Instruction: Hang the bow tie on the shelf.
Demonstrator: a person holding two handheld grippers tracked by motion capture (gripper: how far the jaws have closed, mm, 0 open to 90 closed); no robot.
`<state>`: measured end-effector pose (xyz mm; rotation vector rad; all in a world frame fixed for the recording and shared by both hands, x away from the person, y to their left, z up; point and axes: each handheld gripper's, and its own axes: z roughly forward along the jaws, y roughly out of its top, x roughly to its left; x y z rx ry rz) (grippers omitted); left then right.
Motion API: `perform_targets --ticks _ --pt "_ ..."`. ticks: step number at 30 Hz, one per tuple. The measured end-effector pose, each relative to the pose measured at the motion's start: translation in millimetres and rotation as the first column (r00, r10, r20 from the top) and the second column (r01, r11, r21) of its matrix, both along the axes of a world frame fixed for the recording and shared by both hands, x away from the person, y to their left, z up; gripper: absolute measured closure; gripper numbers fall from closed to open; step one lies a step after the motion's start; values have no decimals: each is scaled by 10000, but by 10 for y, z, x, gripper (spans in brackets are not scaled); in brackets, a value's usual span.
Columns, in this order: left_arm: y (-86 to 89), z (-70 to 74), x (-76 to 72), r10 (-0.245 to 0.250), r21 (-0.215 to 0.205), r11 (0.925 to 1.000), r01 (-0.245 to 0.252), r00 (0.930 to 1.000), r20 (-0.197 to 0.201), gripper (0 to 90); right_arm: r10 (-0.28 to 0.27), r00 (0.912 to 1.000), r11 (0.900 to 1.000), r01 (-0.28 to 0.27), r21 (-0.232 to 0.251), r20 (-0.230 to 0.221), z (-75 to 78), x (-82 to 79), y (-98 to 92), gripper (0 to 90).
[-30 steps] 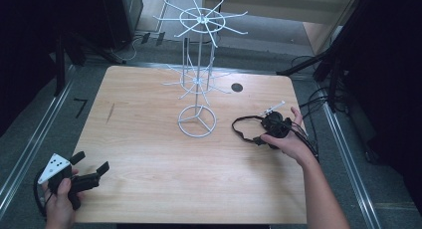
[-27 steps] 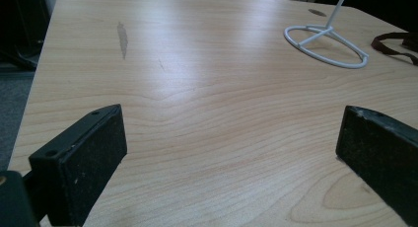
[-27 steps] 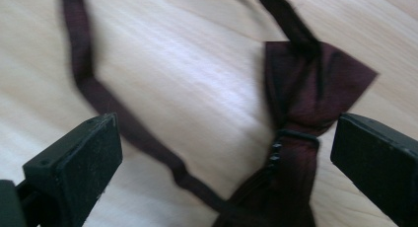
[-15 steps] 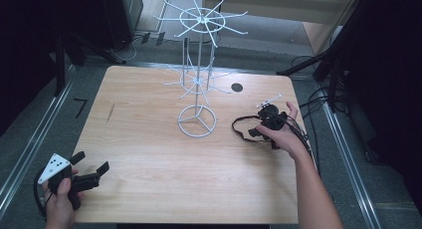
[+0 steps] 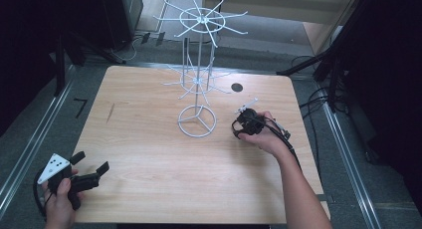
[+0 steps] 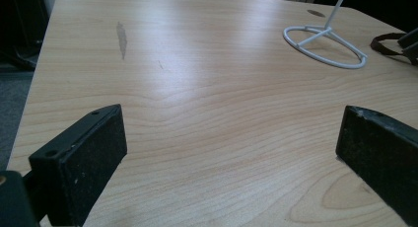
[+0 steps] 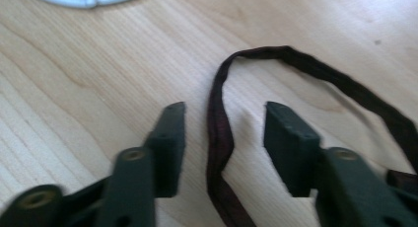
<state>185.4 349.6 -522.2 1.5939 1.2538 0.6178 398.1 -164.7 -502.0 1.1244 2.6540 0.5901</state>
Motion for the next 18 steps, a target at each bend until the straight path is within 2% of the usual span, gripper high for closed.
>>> perform_targets --ticks 1,4,5,6,7,9,12,13,14,17,18 --pt "0 0 0 8 -17 10000 -8 10000 1 0 8 9998 10000 -8 26 -202 -13 1 17 648" --pt "1 0 1 -6 -17 10000 6 10000 -6 0 34 9988 9996 -49 -288 -492 -53 16 54 758" --pt "1 -1 2 -13 -22 10000 13 10000 -1 0 40 9985 9997 -52 -224 -538 -53 21 59 800" --pt "1 -1 2 -16 -21 10000 16 10000 -1 0 40 9985 9997 -52 -224 -538 -53 21 59 800" --pt "1 0 2 -14 -19 10000 14 10000 -8 0 121 9982 9996 -137 -257 -583 -54 28 67 866" --pt "1 0 2 -12 -19 10000 12 10000 -11 0 258 9977 9994 -273 -228 -621 -43 28 77 893" --pt "1 0 3 -10 -6 10000 10 10000 -24 0 401 9989 9992 -398 102 -258 17 29 80 895" --pt "1 0 3 -10 -6 10000 10 10000 -24 0 341 9994 9993 -342 120 31 42 29 76 878" --pt "-1 0 3 -6 -8 10000 6 10000 -12 0 187 9991 9998 -191 102 369 64 32 70 803" --pt "1 0 1 5 -18 10000 -5 10000 -9 0 -558 9916 9982 527 298 1169 118 70 12 426" --pt "2 -1 1 3 -36 10000 -3 10000 -2 0 -860 9883 9958 813 422 1263 139 90 -25 365"
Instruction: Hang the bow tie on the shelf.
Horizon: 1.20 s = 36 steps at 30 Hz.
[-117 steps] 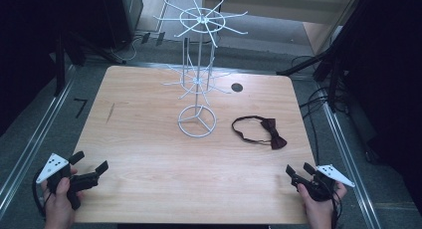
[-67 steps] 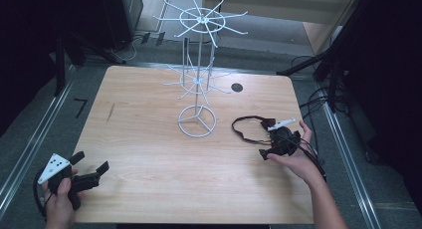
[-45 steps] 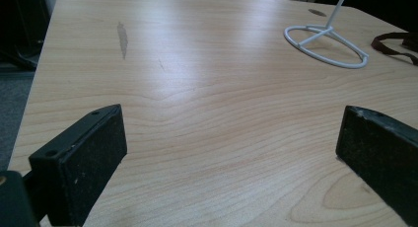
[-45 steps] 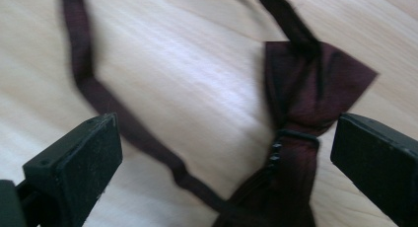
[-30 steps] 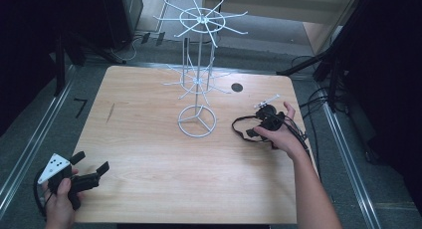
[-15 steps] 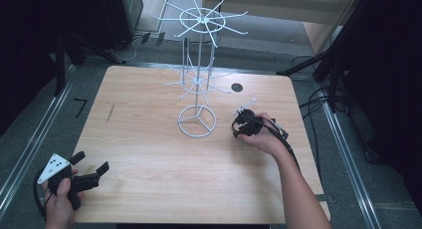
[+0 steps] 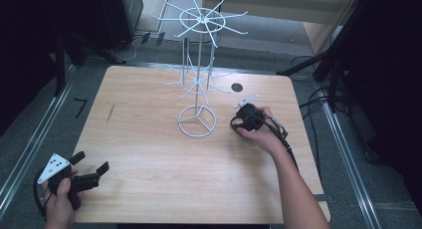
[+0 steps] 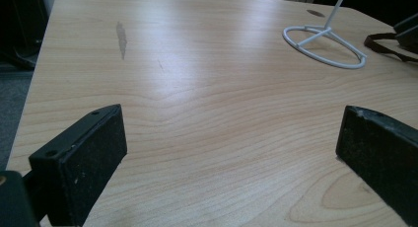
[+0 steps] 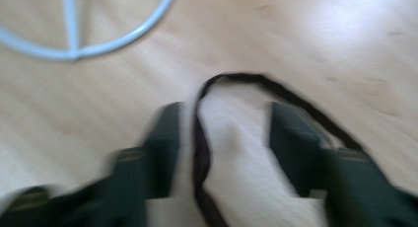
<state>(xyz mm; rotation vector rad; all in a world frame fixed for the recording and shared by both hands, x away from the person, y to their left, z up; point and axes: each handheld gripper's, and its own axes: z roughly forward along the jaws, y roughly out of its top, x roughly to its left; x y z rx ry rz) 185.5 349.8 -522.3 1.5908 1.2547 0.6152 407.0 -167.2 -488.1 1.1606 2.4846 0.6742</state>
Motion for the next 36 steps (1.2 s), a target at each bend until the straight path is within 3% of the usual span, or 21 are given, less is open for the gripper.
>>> perform_targets --ticks 3,5,6,8,12,15,18,19,21,24,26,29,30,31,32,35,36 --pt "1 0 1 -6 -8 10000 6 10000 1 0 -891 9960 9943 894 587 -73 54 71 -160 186" --pt "1 0 0 -14 -2 10000 14 10000 -2 0 -1447 9892 9864 1462 754 -249 65 122 -278 171" --pt "1 0 1 -12 -3 10000 12 10000 -3 0 -1447 9892 9864 1462 754 -249 65 122 -278 171" --pt "1 0 1 -9 -9 10000 9 10000 1 0 -2030 9785 9750 2053 849 -351 60 166 -442 143" --pt "0 0 0 9 10 10000 -9 10000 -4 0 -2226 9723 9675 2293 1067 -712 23 203 -586 131" --pt "0 1 0 10 16 10000 -9 10000 -13 0 -2398 9640 9633 2510 953 -1148 -50 223 -740 117" --pt "-1 0 2 9 11 10000 -9 10000 -19 0 -2088 9600 9669 2313 1077 -1866 -113 216 -818 78" --pt "-1 0 2 6 12 10000 -6 10000 -23 0 -2088 9600 9669 2313 1077 -1866 -113 216 -818 78" --pt "0 0 2 5 14 10000 -5 10000 -22 0 -1348 9676 9822 1589 1001 -2133 -152 167 -827 41" --pt "-1 0 3 0 26 10000 0 10000 -36 0 -950 9703 9881 1191 976 -2223 -159 125 -817 15" --pt "-1 1 2 -1 59 10000 2 10000 -42 0 -349 9744 9963 513 683 -2221 -189 58 -787 0" --pt "-2 2 2 1 66 10000 -1 10000 -45 0 -90 9744 9986 204 483 -2246 -220 22 -762 0" --pt "-1 2 1 -11 82 10000 12 10000 -59 0 141 9786 9998 -107 175 -2053 -244 -15 -731 0" --pt "-2 2 2 -8 77 10000 8 10000 -49 0 141 9786 9998 -107 175 -2053 -244 -15 -731 0" --pt "-2 2 3 -9 84 10000 10 10000 -52 0 353 9807 9989 -409 -248 -1924 -275 -51 -685 0" --pt "-2 1 3 -19 72 10000 20 10000 -52 0 470 9861 9922 -645 -1066 -1592 -326 -99 -606 0" --pt "-1 2 2 -20 64 10000 20 10000 -53 0 470 9861 9922 -645 -1066 -1592 -326 -99 -606 0"
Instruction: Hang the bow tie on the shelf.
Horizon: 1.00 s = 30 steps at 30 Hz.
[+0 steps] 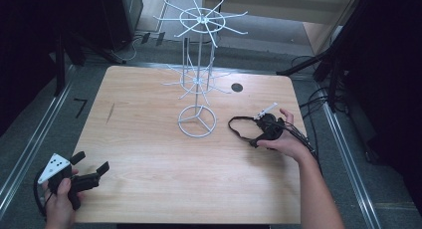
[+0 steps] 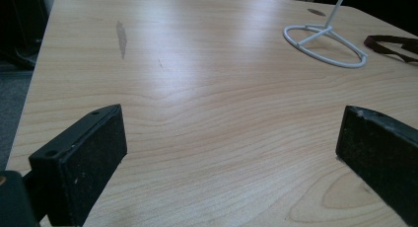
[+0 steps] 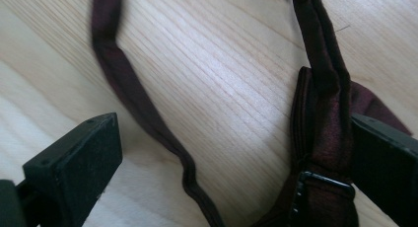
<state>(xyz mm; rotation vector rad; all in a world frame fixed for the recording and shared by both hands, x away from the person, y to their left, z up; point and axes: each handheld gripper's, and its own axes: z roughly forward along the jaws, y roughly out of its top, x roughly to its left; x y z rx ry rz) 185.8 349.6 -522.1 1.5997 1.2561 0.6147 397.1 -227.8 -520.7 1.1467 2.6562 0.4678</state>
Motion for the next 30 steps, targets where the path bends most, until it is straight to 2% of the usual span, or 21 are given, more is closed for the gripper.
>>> perform_targets --ticks 1,4,6,8,9,10,11,12,13,14,15,16,17,21,25,30 --pt "0 0 -1 11 13 10000 -11 10000 0 0 50 10000 10000 -49 -56 61 -6 -6 15 0" --pt "-2 -1 -2 33 -8 10000 -33 10000 37 0 -280 9996 9996 280 -24 -21 -7 16 32 0" --pt "-2 -1 -2 26 -37 10000 -25 10000 37 0 -419 9991 9991 419 -42 -23 0 33 27 31" --pt "-3 -1 -3 34 -15 10000 -34 10000 39 0 -809 9967 9967 809 43 32 27 55 4 139" --pt "-4 -1 -2 43 -2 10000 -43 10000 26 0 -1116 9935 9937 1114 90 223 61 71 -37 291" --pt "-6 -1 -2 55 3 10000 -55 10000 20 0 -1331 9905 9911 1330 76 348 74 76 -60 371" --pt "-5 0 -2 51 29 10000 -51 10000 8 0 -1331 9905 9911 1330 76 348 74 76 -60 371" --pt "-6 -1 -2 62 15 10000 -63 10000 22 0 -1527 9872 9883 1528 27 452 81 85 -85 432" --pt "-6 -1 -2 64 19 10000 -64 10000 25 0 -1802 9826 9836 1803 13 454 88 93 -108 471" --pt "-6 -1 -3 69 16 10000 -69 10000 30 0 -2232 9748 9730 2228 606 -4 81 118 -170 575" --pt "-6 -1 -3 70 21 10000 -70 10000 25 0 -2511 9680 9660 2502 653 53 81 117 -186 635" --pt "-7 -1 -3 70 26 10000 -70 10000 28 0 -2511 9680 9660 2502 653 53 81 117 -186 635" --pt "-7 -1 -3 68 35 10000 -68 10000 24 0 -2795 9601 9581 2780 687 135 80 120 -207 676" --pt "-7 0 -3 57 34 10000 -57 10000 13 0 -2902 9564 9559 2881 562 332 79 111 -188 726" --pt "-4 0 -2 39 1 10000 -39 10000 17 0 -2882 9568 9567 2859 554 390 78 108 -186 730" --pt "-4 -1 -2 39 1 10000 -39 10000 25 0 -2968 9526 9522 2899 968 669 54 66 -183 732"
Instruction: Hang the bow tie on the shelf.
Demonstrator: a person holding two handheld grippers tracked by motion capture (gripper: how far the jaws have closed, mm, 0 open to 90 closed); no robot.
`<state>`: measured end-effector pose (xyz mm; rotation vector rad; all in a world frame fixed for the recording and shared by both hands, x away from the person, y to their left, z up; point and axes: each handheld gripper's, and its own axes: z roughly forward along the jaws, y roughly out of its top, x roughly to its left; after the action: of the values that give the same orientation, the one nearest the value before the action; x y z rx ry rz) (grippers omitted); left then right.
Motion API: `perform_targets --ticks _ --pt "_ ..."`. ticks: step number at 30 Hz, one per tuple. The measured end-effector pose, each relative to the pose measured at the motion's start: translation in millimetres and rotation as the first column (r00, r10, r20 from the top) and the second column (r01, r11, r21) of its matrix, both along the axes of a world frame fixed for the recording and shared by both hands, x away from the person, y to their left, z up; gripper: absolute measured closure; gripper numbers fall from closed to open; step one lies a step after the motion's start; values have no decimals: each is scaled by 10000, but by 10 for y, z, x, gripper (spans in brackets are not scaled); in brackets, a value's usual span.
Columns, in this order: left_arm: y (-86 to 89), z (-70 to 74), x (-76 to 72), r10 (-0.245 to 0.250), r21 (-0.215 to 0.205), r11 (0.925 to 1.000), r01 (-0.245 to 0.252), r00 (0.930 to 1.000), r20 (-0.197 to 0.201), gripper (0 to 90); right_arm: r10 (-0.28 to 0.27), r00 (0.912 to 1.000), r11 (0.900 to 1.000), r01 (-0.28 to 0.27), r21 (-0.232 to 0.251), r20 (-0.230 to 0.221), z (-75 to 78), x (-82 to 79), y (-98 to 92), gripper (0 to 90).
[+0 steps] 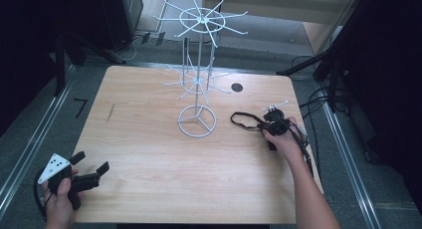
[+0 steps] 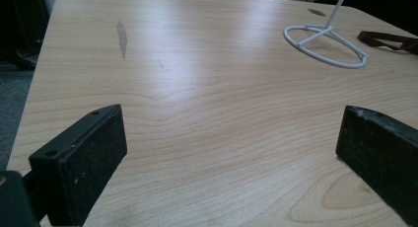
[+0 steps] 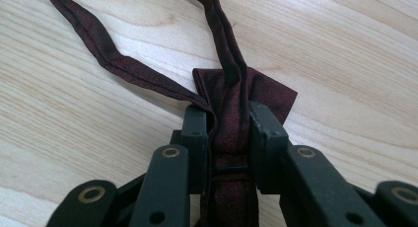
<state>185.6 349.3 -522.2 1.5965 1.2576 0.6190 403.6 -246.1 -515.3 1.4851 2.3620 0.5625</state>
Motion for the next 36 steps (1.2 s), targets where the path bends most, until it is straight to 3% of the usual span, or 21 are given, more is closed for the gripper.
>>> perform_targets --ticks 5,12,17,23,29,31,32,34,35,36 --pt "0 0 0 12 4 10000 -12 10000 -1 0 124 9999 9976 -119 684 -72 -1 -10 4 732" --pt "2 0 1 8 6 10000 -8 10000 -13 0 377 9988 9971 -397 644 324 14 -44 83 733" --pt "2 0 0 -3 1 10000 3 10000 -8 0 267 9961 9938 -355 1050 842 71 -80 107 733" --pt "2 0 0 -4 4 10000 4 10000 -8 0 -104 9815 9824 -257 1852 1914 212 -142 103 733" --pt "0 0 0 8 0 10000 -8 10000 -1 0 -252 9689 9731 -326 2279 2462 291 -189 104 733" --pt "-1 0 0 8 -1 10000 -8 10000 -5 0 -294 9598 9692 -410 2429 2791 336 -214 113 733" --pt "0 1 0 5 21 10000 -5 10000 -13 0 -294 9598 9692 -410 2429 2791 336 -214 113 733" --pt "-1 0 0 9 3 10000 -9 10000 -5 0 -360 9487 9647 -490 2586 3141 381 -241 113 733" --pt "-1 0 0 9 3 10000 -9 10000 -5 0 -360 9487 9647 -490 2586 3141 381 -241 113 733" --pt "0 0 0 7 2 10000 -7 10000 -1 0 -470 9397 9592 -522 2780 3388 412 -262 111 733"
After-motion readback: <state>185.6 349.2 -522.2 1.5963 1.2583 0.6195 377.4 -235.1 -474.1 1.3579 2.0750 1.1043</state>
